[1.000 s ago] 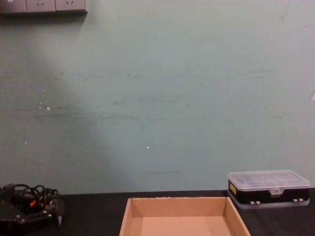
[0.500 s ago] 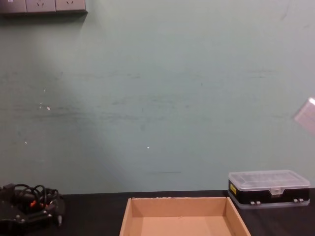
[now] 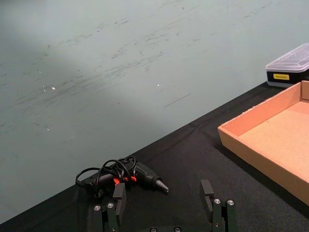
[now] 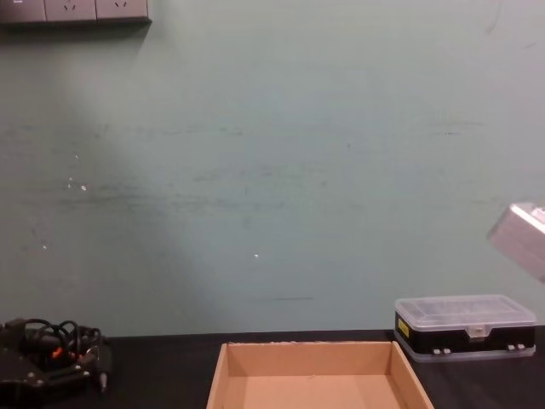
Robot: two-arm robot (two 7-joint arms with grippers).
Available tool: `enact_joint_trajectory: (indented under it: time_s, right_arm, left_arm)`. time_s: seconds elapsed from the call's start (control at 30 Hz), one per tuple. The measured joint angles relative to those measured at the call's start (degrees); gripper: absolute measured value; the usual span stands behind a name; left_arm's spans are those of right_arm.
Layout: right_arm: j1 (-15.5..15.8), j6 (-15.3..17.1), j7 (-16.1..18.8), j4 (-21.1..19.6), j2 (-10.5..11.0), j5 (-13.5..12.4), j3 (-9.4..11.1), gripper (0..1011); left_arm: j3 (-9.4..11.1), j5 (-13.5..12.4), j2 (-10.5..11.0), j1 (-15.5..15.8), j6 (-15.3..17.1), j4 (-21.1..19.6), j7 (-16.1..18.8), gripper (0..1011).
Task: Use one hand to pick up the angle iron from the table and place it into the box.
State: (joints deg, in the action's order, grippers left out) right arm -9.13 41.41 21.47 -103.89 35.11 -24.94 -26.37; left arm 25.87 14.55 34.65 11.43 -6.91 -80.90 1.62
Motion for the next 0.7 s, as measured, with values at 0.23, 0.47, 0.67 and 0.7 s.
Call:
enact_joint_trajectory:
  time_s: [0.23, 0.47, 0.67, 0.7]
  right_arm:
    - [-0.83, 0.52, 0.00, 0.77, -0.36, 0.60, -0.69, 950]
    - [-0.92, 0.43, 0.03, 0.97, -0.57, 0.99, -0.73, 802]
    - [-0.68, 0.13, 0.04, 1.07, -0.66, 1.13, -0.50, 596]
    - [-0.66, 0.11, 0.05, 1.08, -0.67, 1.14, -0.45, 570]
  left_arm:
    - [0.00, 0.00, 0.00, 0.00, 0.00, 0.00, 0.00, 1000]
    - [0.00, 0.00, 0.00, 0.00, 0.00, 0.00, 0.00, 1000]
    - [0.00, 0.00, 0.00, 0.00, 0.00, 0.00, 0.00, 1000]
    - [0.00, 0.00, 0.00, 0.00, 0.00, 0.00, 0.00, 1000]
